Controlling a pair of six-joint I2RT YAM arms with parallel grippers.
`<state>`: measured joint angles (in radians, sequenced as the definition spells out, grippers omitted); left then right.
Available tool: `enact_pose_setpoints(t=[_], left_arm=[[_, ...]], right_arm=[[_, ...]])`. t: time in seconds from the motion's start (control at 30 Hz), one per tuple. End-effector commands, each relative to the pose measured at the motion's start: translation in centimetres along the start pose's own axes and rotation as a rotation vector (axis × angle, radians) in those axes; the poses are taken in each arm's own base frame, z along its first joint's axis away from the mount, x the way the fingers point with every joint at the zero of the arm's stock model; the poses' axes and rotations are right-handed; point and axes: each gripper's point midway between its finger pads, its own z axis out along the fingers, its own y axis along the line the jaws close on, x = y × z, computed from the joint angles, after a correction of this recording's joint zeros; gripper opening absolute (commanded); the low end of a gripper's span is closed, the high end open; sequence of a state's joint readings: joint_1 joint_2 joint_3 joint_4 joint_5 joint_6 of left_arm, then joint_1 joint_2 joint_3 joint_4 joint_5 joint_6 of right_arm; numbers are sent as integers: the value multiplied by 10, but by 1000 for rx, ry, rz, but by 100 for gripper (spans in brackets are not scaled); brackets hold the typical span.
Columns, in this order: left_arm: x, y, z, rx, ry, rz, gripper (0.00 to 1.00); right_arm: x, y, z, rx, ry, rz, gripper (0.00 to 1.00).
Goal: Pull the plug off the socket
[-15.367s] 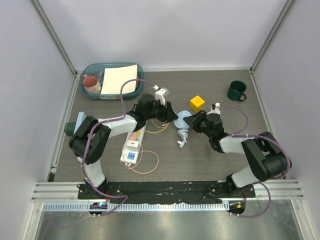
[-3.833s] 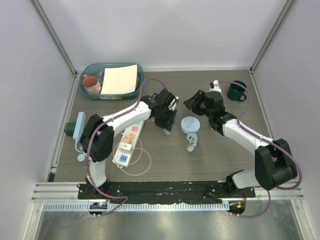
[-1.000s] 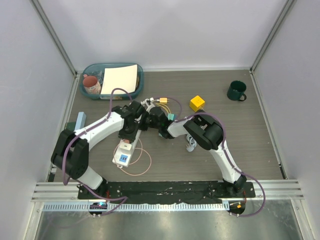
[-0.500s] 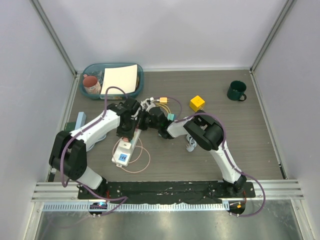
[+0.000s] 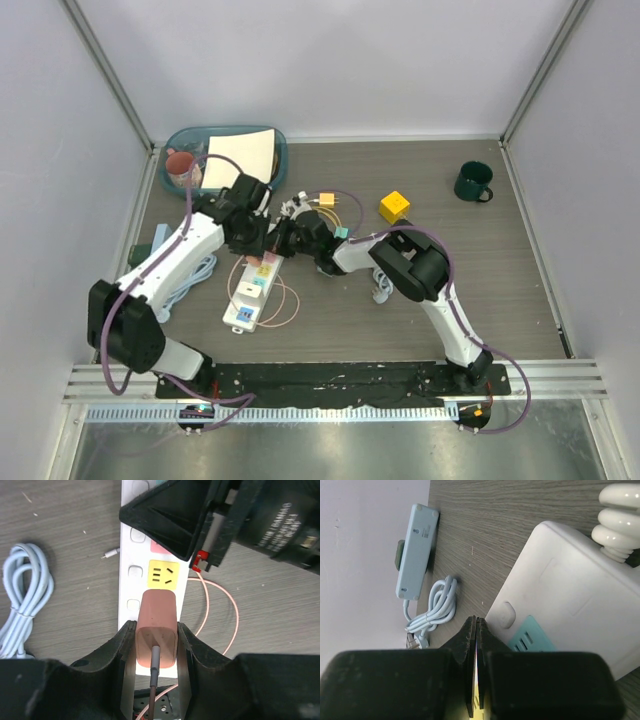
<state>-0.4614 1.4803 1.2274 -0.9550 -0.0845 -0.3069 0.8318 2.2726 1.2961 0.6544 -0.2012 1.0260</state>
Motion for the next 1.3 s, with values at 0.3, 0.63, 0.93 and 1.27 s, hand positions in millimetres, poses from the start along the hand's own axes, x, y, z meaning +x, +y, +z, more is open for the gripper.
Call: enact_pose_setpoints(t=[0.3,0.63,0.93,1.27], left_arm=[[-49,-29,-87,218,-299,-60,0],[-89,-75,-117,447,-413,-67,0],[-118,-205,-80,565,-364,95,0],[-189,-257,-3,551,-460,66,0]], right_arm=[[-27,-11,-60,175,0,-76,10],[-156,80,-214,95,-359,-160,16],[-175,53,-314,316,-585,-229,18],[-185,56,-403,433,-826,-263,20]])
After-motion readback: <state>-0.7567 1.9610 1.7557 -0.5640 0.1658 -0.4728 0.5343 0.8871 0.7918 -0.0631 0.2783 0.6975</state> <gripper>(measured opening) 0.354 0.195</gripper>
